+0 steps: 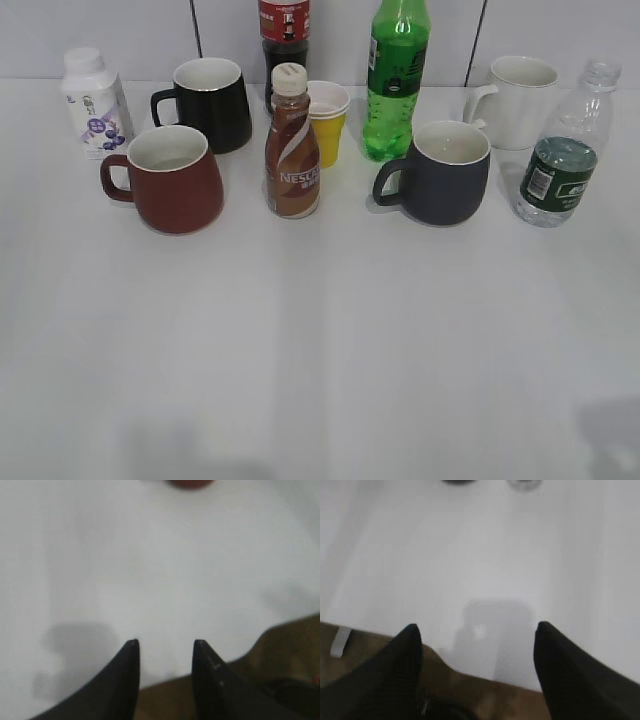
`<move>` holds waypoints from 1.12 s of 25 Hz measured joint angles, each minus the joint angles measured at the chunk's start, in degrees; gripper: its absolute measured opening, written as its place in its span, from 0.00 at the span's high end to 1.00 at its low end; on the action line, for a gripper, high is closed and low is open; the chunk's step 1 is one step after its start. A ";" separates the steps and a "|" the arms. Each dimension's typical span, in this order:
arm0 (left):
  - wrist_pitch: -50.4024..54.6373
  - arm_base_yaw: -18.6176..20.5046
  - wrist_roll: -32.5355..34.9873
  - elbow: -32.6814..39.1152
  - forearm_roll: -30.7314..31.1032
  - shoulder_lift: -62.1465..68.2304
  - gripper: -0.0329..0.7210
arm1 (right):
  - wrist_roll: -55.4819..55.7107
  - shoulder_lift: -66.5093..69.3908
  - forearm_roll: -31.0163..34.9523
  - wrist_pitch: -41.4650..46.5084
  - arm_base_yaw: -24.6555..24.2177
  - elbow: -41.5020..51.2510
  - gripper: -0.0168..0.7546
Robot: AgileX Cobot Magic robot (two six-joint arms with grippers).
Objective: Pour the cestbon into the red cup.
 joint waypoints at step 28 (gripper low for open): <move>-8.63 0.00 0.93 8.03 -2.04 -1.80 0.64 | -0.12 -14.17 -2.96 -6.27 0.02 9.98 0.30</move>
